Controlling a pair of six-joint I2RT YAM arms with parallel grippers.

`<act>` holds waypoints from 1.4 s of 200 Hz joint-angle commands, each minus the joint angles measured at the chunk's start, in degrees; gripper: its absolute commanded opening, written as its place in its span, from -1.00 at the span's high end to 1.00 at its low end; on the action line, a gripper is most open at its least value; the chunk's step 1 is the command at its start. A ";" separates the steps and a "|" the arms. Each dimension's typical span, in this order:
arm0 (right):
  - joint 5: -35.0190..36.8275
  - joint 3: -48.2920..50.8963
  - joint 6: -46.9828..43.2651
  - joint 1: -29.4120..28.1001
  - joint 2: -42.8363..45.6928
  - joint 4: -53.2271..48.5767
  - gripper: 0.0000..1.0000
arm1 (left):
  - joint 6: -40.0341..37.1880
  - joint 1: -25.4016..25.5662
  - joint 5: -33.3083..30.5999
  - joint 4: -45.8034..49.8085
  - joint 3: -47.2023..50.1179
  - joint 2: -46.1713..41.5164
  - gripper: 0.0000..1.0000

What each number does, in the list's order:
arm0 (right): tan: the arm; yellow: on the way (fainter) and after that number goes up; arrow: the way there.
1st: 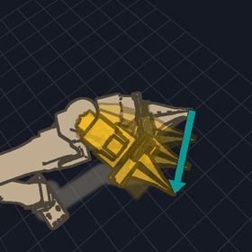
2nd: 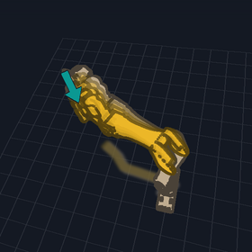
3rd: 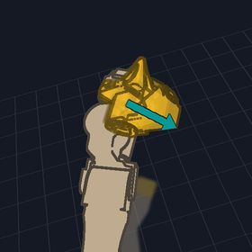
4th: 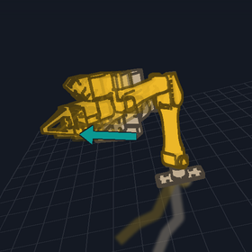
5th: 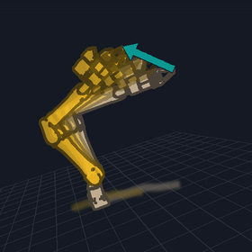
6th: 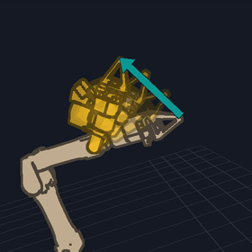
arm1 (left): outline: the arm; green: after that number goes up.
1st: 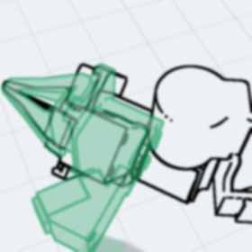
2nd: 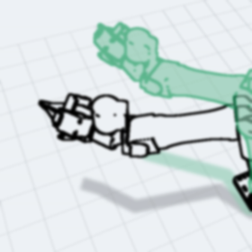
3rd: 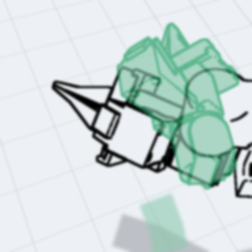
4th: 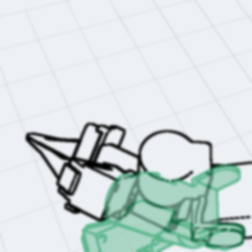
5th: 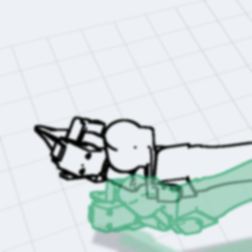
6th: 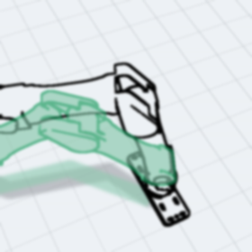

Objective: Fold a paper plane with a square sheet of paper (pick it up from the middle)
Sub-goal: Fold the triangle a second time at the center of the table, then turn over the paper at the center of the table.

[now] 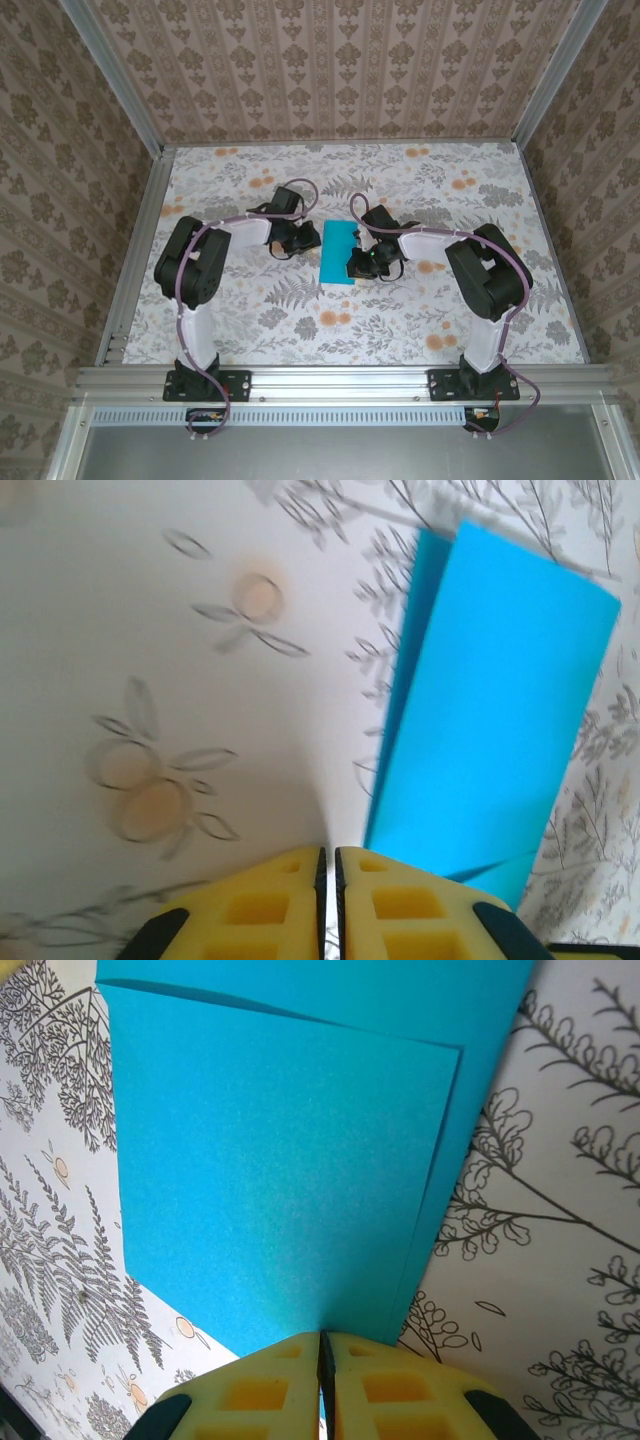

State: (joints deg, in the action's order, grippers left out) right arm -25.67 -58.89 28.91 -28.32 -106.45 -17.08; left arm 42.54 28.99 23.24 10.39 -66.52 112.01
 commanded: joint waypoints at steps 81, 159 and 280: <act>3.93 -5.30 2.82 1.06 10.80 -2.86 0.26 | 4.05 1.76 -0.81 -6.47 13.73 -17.81 -0.12; 2.26 -11.85 1.03 1.07 0.60 -4.63 0.46 | 11.43 8.08 -2.12 -14.70 17.62 -16.50 0.02; 4.60 -14.23 -6.04 2.89 -5.14 -7.89 0.20 | 14.23 8.80 -1.21 -16.10 13.04 -8.33 0.14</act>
State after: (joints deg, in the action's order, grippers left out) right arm -19.90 -71.77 25.17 -25.47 -108.97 -22.79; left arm 55.79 37.54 21.21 -4.91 -51.86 101.65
